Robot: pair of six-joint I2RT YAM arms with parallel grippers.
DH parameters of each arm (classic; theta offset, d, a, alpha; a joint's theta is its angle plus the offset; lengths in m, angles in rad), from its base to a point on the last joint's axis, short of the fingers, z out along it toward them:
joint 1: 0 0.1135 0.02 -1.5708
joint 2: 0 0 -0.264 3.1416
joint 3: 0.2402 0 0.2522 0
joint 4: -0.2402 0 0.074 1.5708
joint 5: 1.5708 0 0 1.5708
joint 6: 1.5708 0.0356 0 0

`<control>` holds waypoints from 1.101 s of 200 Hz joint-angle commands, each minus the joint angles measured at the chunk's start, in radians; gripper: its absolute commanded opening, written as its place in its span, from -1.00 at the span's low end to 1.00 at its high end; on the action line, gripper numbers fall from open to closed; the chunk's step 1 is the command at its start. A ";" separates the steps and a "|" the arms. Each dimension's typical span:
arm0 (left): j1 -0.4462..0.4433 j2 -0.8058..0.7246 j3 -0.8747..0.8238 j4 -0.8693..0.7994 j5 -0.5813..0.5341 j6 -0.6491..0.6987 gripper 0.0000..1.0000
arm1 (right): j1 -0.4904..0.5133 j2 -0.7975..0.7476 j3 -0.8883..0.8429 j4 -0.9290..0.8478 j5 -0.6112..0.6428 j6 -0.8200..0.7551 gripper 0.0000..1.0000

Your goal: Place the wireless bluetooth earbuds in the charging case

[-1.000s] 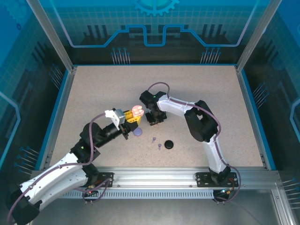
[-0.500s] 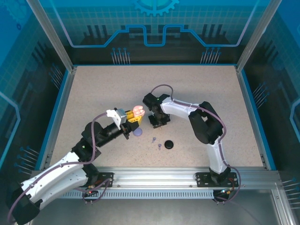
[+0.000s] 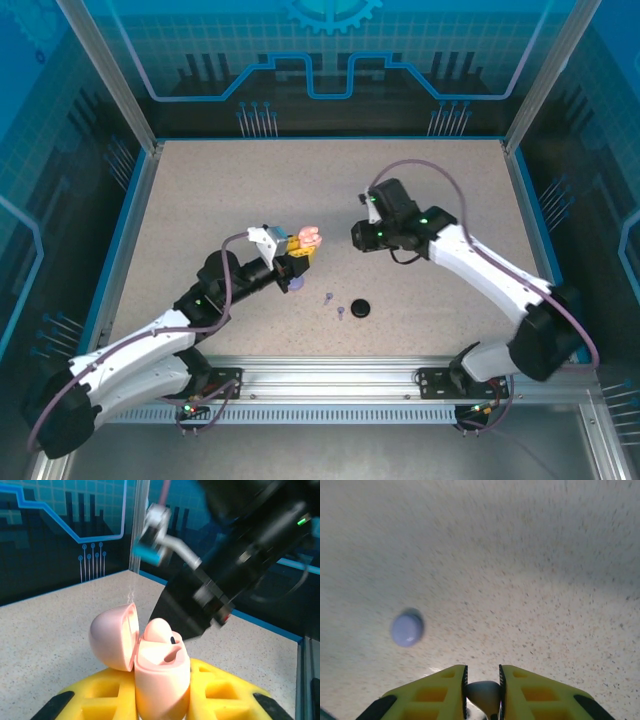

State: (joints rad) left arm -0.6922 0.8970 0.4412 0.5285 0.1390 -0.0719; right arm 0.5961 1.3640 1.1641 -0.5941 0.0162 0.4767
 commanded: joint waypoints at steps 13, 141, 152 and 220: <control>-0.007 0.060 0.018 0.114 0.056 -0.035 -0.93 | -0.027 -0.163 -0.031 0.128 -0.124 -0.026 -0.53; -0.015 0.155 0.047 0.198 0.141 -0.052 -0.93 | 0.095 -0.194 -0.029 0.380 -0.287 0.011 -0.53; -0.017 0.154 0.048 0.198 0.140 -0.051 -0.93 | 0.103 -0.185 -0.029 0.384 -0.296 0.013 -0.53; -0.017 0.146 0.051 0.190 0.131 -0.045 -0.93 | 0.152 -0.153 -0.037 0.376 -0.333 0.002 -0.53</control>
State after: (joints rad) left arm -0.7025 1.0618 0.4538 0.6865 0.2592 -0.1066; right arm 0.7238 1.2007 1.1419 -0.2440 -0.2928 0.4812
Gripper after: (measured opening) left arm 0.216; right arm 0.235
